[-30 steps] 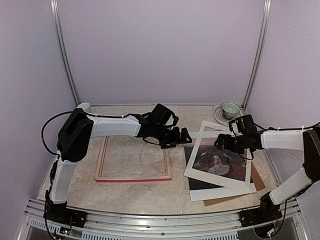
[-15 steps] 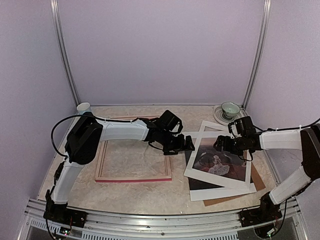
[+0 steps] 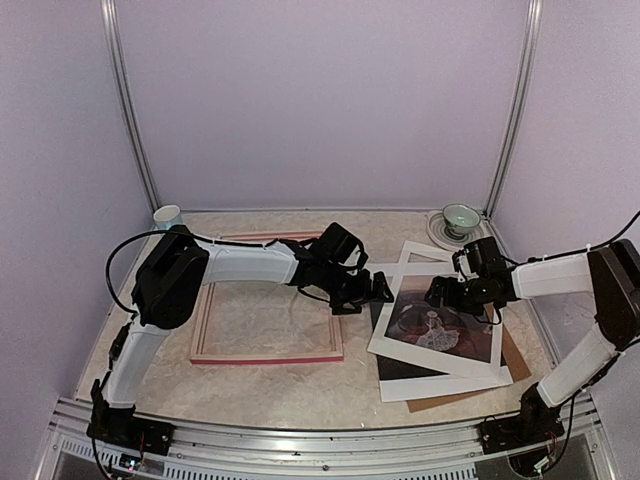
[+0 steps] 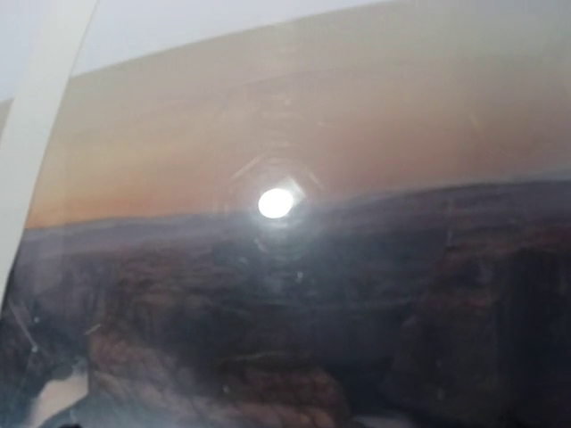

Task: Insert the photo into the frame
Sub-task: Pick up the glass panel from the mat board.

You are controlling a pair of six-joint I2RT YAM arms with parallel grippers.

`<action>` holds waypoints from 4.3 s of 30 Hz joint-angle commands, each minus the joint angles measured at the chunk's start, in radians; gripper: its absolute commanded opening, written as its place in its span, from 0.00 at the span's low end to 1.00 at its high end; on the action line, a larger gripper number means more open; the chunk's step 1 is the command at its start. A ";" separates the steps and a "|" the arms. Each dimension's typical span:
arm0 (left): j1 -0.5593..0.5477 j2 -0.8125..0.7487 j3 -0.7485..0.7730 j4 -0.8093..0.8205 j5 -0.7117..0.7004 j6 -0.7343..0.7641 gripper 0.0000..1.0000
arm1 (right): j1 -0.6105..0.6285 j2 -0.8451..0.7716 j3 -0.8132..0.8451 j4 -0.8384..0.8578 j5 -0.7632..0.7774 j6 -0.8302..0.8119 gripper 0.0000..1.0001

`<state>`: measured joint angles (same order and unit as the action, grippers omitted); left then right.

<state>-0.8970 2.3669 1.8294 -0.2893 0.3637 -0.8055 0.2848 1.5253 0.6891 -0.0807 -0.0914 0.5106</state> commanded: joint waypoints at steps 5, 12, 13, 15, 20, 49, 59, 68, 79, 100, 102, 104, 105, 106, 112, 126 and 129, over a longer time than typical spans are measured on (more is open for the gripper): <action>0.009 0.017 -0.049 0.080 0.083 -0.051 0.99 | -0.012 0.027 -0.025 0.030 -0.020 0.009 0.99; 0.012 0.011 -0.083 0.127 0.116 -0.087 0.99 | -0.011 0.024 -0.036 0.035 -0.026 0.012 0.99; 0.012 0.011 -0.084 0.129 0.116 -0.087 0.99 | -0.010 0.023 -0.037 0.037 -0.025 0.012 0.99; 0.013 0.009 -0.091 0.138 0.125 -0.096 0.99 | -0.010 0.021 -0.037 0.037 -0.026 0.012 0.99; 0.022 0.001 -0.124 0.183 0.148 -0.127 0.99 | -0.009 0.019 -0.037 0.036 -0.026 0.014 0.99; 0.044 -0.075 -0.326 0.564 0.246 -0.285 0.96 | 0.007 0.050 -0.045 0.054 -0.035 0.022 0.99; 0.050 -0.103 -0.382 0.678 0.264 -0.320 0.91 | 0.007 0.059 -0.046 0.060 -0.039 0.021 0.99; 0.044 -0.102 -0.386 0.741 0.279 -0.336 0.80 | 0.010 0.066 -0.045 0.067 -0.046 0.025 0.99; 0.038 -0.074 -0.376 0.740 0.271 -0.340 0.61 | 0.016 0.064 -0.044 0.068 -0.047 0.024 0.99; 0.041 -0.049 -0.345 0.628 0.243 -0.281 0.06 | 0.022 0.043 -0.012 0.036 -0.041 0.018 0.99; 0.043 -0.051 -0.347 0.623 0.239 -0.282 0.05 | 0.023 0.035 -0.007 0.028 -0.039 0.017 0.99; 0.045 -0.059 -0.349 0.618 0.236 -0.282 0.04 | 0.022 0.023 -0.001 0.017 -0.036 0.016 0.99; 0.048 -0.064 -0.349 0.616 0.236 -0.283 0.04 | 0.023 0.015 0.002 0.012 -0.036 0.015 0.99; 0.052 -0.069 -0.348 0.613 0.236 -0.286 0.03 | 0.024 0.005 0.006 0.006 -0.035 0.014 0.99; 0.085 -0.121 -0.356 0.581 0.236 -0.269 0.01 | 0.036 -0.074 0.039 -0.047 -0.016 0.013 0.99; 0.189 -0.312 -0.514 0.464 0.240 -0.178 0.01 | 0.057 -0.133 0.064 -0.081 0.014 0.012 0.99; 0.223 -0.353 -0.557 0.427 0.242 -0.151 0.01 | 0.069 -0.113 0.070 -0.071 0.013 0.015 0.99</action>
<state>-0.7128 2.0747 1.3201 0.1928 0.6163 -1.0168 0.3321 1.3926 0.7376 -0.1455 -0.0898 0.5182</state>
